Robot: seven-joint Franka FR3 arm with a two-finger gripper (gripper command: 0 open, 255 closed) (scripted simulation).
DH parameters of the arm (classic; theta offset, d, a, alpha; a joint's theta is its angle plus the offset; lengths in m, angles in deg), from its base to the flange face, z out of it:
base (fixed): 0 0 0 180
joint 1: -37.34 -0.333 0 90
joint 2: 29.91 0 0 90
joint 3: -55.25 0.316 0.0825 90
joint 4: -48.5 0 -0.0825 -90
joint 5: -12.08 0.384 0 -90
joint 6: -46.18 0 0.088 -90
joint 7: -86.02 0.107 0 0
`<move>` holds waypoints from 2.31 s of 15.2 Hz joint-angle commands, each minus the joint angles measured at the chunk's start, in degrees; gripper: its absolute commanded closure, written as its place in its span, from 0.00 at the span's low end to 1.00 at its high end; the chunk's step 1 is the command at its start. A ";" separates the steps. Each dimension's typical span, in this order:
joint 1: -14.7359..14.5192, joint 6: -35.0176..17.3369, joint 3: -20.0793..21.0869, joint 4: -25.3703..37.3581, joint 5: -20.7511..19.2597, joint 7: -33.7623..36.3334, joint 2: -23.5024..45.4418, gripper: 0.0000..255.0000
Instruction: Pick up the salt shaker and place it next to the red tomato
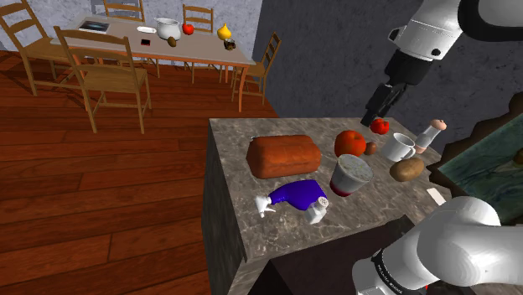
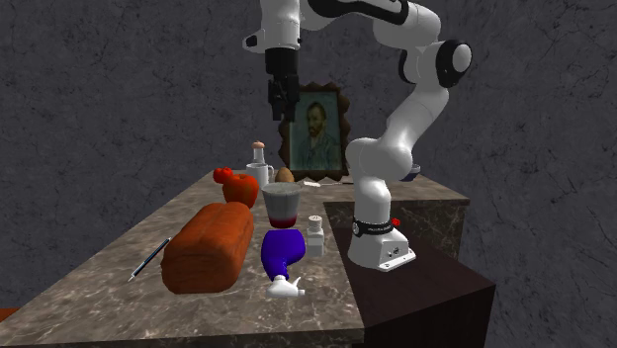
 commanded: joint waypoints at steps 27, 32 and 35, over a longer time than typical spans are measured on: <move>-9.41 -30.89 22.75 -34.84 12.48 16.71 -4.84 0.00; -9.41 -30.89 22.75 -34.84 12.48 16.71 -4.84 0.00; -9.41 -30.87 22.74 -34.83 12.47 16.71 -4.84 1.00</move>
